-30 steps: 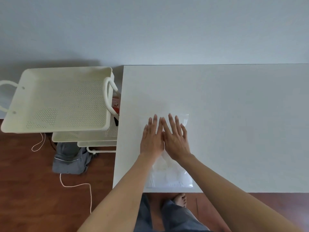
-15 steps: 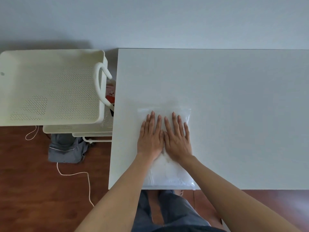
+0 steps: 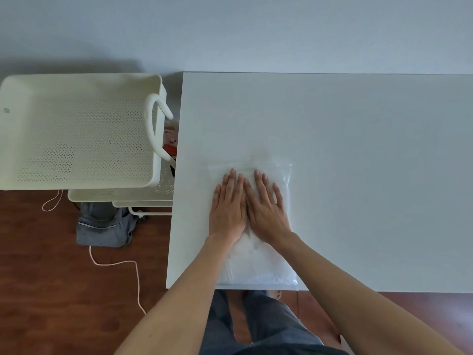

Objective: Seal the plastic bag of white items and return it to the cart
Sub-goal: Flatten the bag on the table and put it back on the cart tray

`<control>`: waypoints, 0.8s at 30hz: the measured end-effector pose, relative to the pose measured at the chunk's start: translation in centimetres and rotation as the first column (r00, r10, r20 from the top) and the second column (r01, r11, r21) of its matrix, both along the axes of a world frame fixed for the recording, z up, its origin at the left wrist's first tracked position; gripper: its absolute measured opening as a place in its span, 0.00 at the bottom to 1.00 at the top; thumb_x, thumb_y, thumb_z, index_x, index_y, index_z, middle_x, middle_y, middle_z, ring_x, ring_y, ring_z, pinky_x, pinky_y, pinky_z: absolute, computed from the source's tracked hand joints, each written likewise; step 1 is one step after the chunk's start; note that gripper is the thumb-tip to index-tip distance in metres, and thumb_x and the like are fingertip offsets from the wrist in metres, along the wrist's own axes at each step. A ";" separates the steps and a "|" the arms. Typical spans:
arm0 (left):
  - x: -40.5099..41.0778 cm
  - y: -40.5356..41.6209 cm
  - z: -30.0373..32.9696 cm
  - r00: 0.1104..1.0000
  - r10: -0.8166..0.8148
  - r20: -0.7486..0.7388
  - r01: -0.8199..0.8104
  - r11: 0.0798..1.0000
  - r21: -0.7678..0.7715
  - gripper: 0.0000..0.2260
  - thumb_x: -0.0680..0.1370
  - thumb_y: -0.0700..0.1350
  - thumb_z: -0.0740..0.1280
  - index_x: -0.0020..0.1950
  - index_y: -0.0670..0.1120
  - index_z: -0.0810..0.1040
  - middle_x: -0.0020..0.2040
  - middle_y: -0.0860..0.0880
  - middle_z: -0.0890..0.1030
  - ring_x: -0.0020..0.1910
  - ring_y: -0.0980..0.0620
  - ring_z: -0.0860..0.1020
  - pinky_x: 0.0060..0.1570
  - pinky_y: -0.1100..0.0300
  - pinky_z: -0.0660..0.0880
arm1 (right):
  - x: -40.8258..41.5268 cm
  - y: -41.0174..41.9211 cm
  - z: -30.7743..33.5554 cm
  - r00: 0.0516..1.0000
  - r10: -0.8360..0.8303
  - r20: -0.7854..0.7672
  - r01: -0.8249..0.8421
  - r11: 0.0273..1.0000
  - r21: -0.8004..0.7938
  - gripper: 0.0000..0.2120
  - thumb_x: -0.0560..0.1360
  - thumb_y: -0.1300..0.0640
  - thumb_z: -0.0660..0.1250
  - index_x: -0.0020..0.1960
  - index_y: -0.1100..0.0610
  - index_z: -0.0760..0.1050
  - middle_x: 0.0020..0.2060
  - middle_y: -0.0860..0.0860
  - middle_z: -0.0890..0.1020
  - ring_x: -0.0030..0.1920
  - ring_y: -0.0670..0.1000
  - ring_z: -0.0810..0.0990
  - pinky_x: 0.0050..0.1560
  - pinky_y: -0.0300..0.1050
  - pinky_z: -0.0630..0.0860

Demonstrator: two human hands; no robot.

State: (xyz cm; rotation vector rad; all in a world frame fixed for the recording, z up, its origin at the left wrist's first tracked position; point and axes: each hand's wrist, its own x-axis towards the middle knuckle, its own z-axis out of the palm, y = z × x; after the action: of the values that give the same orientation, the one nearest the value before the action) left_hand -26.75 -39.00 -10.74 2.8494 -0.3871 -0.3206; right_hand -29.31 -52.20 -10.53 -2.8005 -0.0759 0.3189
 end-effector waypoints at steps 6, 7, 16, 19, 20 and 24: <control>0.5 1.5 -0.7 1.000 0.031 0.001 -0.031 0.999 0.020 0.30 0.85 0.57 0.47 0.83 0.48 0.43 0.83 0.47 0.40 0.82 0.51 0.39 0.80 0.52 0.42 | 0.2 -2.5 -1.0 0.998 -0.057 -0.017 0.057 0.998 -0.036 0.31 0.84 0.40 0.43 0.83 0.48 0.39 0.83 0.48 0.37 0.81 0.48 0.34 0.80 0.50 0.33; 0.5 1.6 -0.7 0.999 0.038 0.006 -0.038 0.999 0.020 0.30 0.85 0.58 0.48 0.83 0.48 0.43 0.83 0.47 0.40 0.82 0.51 0.39 0.80 0.52 0.42 | 0.1 -2.9 -1.0 0.997 -0.082 -0.013 0.081 0.996 -0.048 0.32 0.84 0.40 0.43 0.83 0.47 0.38 0.83 0.47 0.37 0.82 0.48 0.35 0.80 0.51 0.34; 0.8 4.4 0.5 0.998 -0.025 -0.051 0.023 0.999 -0.042 0.31 0.85 0.58 0.50 0.83 0.47 0.42 0.83 0.48 0.39 0.82 0.52 0.40 0.80 0.52 0.44 | -2.1 -7.4 -1.0 0.998 -0.064 0.001 0.064 0.994 -0.087 0.32 0.84 0.39 0.43 0.83 0.48 0.37 0.83 0.50 0.38 0.82 0.54 0.36 0.82 0.54 0.38; -0.6 4.9 2.2 0.998 0.028 -0.062 -0.038 0.985 -0.168 0.30 0.86 0.56 0.51 0.83 0.47 0.45 0.83 0.48 0.41 0.82 0.53 0.42 0.80 0.53 0.44 | -3.8 -7.8 0.1 0.991 -0.132 -0.001 0.132 0.991 0.006 0.32 0.84 0.39 0.43 0.84 0.49 0.41 0.83 0.53 0.42 0.83 0.54 0.41 0.82 0.53 0.41; -1.3 4.8 2.9 0.996 0.064 -0.059 -0.075 0.975 -0.210 0.29 0.86 0.55 0.52 0.83 0.46 0.47 0.84 0.48 0.45 0.82 0.52 0.45 0.80 0.52 0.46 | -4.6 -7.7 0.5 0.984 -0.180 0.005 0.180 0.983 0.039 0.32 0.84 0.39 0.44 0.84 0.50 0.44 0.84 0.54 0.46 0.83 0.55 0.45 0.82 0.53 0.45; -5.4 4.1 5.1 0.966 0.253 -0.057 -0.259 0.939 -0.226 0.26 0.84 0.54 0.57 0.80 0.47 0.61 0.72 0.41 0.67 0.70 0.42 0.69 0.68 0.47 0.67 | -9.1 -7.0 1.7 0.962 -0.257 0.087 0.254 0.966 0.048 0.29 0.84 0.42 0.51 0.81 0.53 0.60 0.73 0.59 0.69 0.71 0.62 0.68 0.68 0.59 0.65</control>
State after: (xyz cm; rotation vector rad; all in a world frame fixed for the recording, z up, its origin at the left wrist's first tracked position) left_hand -32.11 -34.87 -5.62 2.6205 -0.0404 -0.2447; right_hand -38.41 -59.17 -8.86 -2.7456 0.2554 0.1237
